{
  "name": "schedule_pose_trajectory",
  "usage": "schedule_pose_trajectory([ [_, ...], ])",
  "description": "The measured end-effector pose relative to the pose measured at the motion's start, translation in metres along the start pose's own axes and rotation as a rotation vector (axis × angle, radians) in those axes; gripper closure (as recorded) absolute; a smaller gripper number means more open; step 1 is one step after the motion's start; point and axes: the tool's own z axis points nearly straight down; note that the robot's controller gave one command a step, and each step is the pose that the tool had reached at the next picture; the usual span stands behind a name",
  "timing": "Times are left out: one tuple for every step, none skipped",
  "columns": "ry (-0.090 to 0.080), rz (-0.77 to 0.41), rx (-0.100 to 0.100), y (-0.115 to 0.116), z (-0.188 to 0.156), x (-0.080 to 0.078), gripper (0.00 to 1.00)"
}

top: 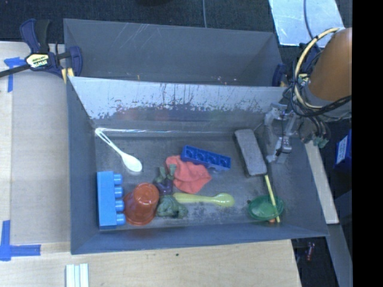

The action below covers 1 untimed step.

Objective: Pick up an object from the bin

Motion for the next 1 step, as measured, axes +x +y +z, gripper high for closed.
schedule_pose_trajectory([
  [-0.003,-0.326,0.002,0.0046,0.0210,-0.0152,0.00],
])
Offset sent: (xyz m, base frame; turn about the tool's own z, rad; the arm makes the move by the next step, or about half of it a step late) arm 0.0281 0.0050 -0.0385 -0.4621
